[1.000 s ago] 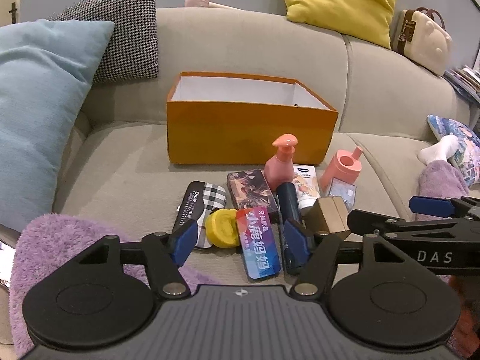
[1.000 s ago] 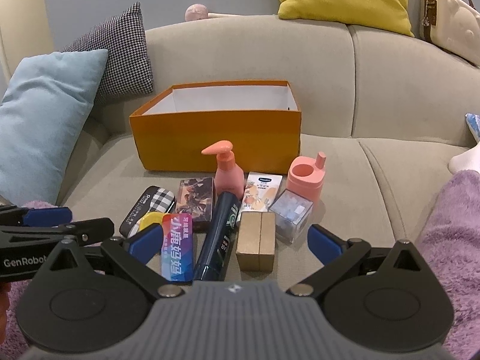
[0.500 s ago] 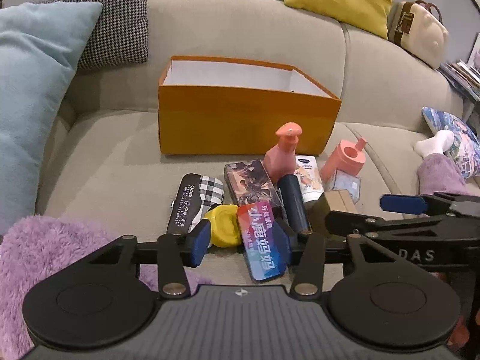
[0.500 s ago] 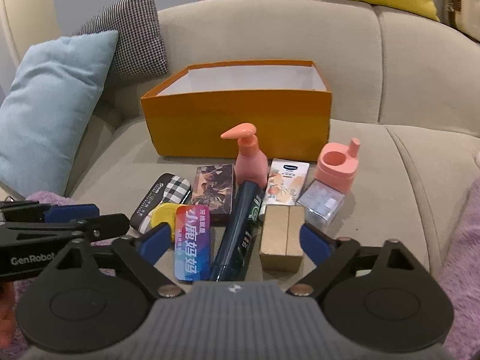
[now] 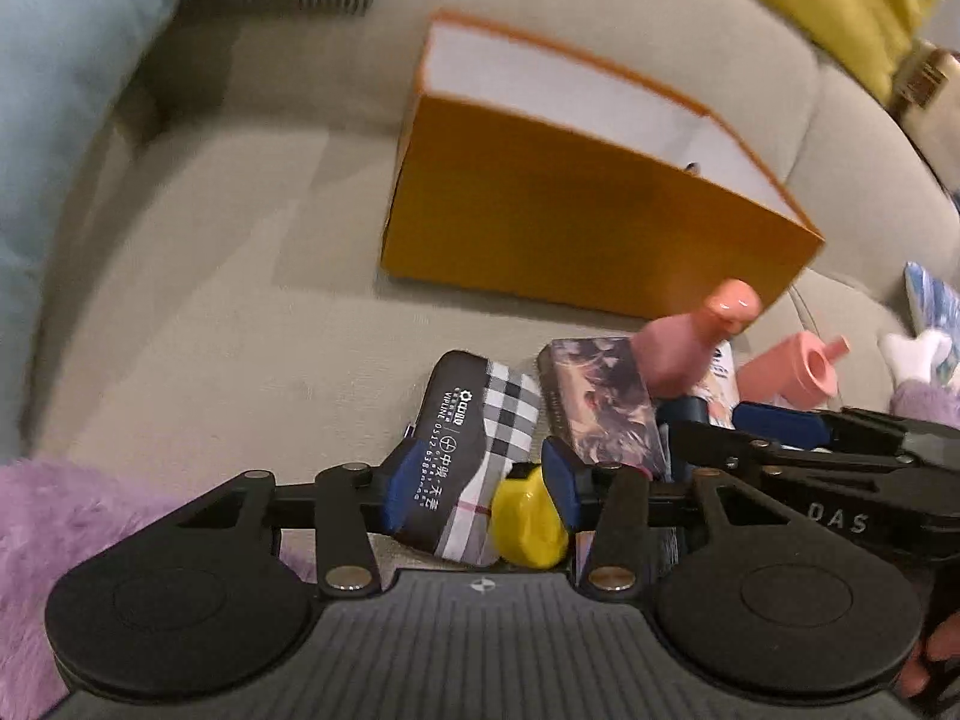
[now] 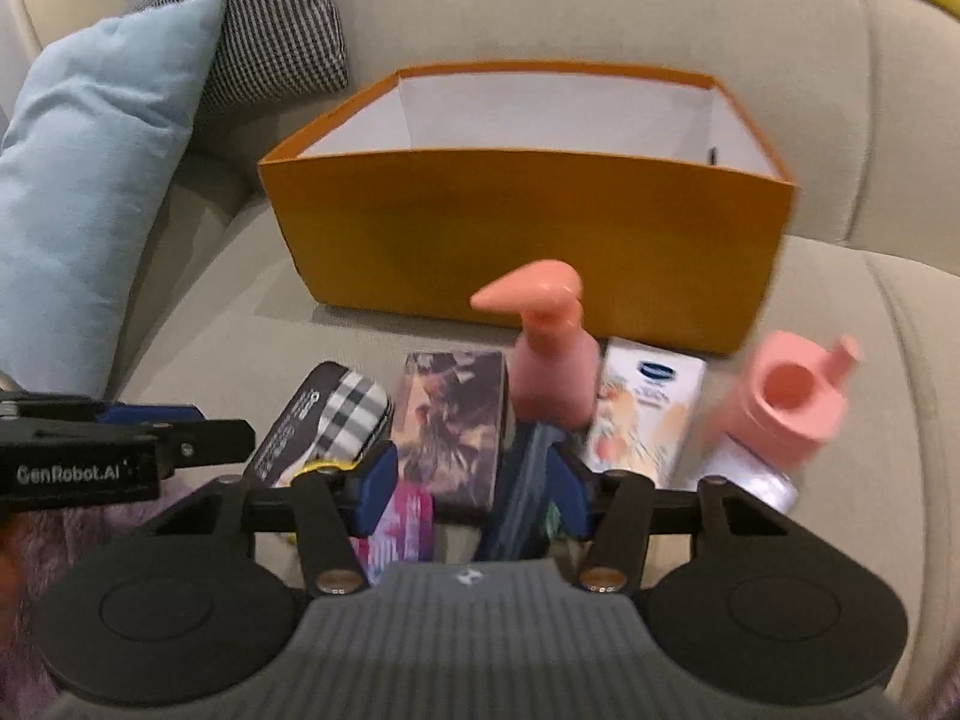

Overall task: Organize rigid objects
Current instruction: 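Grasp the black plaid glasses case with the left tool while the right tool grasps the anime card box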

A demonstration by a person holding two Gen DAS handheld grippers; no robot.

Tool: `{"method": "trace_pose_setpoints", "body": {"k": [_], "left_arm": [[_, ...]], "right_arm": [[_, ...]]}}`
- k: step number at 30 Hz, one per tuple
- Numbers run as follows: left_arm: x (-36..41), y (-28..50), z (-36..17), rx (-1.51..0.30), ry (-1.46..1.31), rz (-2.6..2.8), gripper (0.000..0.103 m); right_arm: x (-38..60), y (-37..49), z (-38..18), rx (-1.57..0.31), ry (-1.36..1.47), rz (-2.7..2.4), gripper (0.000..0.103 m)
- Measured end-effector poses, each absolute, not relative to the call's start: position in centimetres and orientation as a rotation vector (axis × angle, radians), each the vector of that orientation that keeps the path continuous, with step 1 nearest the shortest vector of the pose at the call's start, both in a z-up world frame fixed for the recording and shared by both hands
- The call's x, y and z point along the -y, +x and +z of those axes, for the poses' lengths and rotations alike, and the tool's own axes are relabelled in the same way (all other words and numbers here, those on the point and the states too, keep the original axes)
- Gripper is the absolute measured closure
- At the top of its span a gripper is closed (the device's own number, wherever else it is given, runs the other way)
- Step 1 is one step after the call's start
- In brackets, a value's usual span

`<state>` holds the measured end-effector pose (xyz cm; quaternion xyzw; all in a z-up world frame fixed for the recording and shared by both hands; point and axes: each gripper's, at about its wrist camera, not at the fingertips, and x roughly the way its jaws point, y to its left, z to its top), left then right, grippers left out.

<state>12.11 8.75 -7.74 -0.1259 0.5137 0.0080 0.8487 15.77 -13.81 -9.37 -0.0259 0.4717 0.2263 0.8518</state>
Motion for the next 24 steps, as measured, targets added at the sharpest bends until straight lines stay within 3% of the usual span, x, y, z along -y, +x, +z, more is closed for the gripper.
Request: {"method": "trace_pose_setpoints", "body": {"k": [8, 10, 16, 20, 21, 22, 24], "left_arm": [[-11.1, 15.4, -12.0, -1.261, -0.422, 0.018, 0.048], [-11.5, 15.5, -12.4, -1.268, -0.452, 0.006, 0.038], [-12.0, 16.0, -13.1, -1.282, -0.513, -0.04, 0.024], [-11.6, 16.7, -13.4, -1.265, -0.491, -0.062, 0.024], [-11.3, 16.6, -13.2, -1.258, -0.475, -0.064, 0.026], [-11.0, 16.4, -12.8, -1.245, -0.462, -0.075, 0.039], [-10.3, 16.2, -11.9, -1.233, -0.444, -0.078, 0.045]], "right_arm": [[11.3, 20.0, -11.7, -1.111, -0.07, 0.517, 0.053], [11.2, 20.6, -12.1, -1.146, -0.065, 0.517, 0.054], [10.7, 21.4, -12.8, -1.18, -0.075, 0.513, 0.056], [10.4, 21.7, -13.4, -1.183, -0.058, 0.507, 0.053], [10.5, 21.8, -13.5, -1.184, -0.04, 0.504, 0.052], [10.6, 21.8, -13.5, -1.185, -0.031, 0.502, 0.052], [10.8, 22.0, -13.5, -1.188, -0.013, 0.493, 0.054]]}}
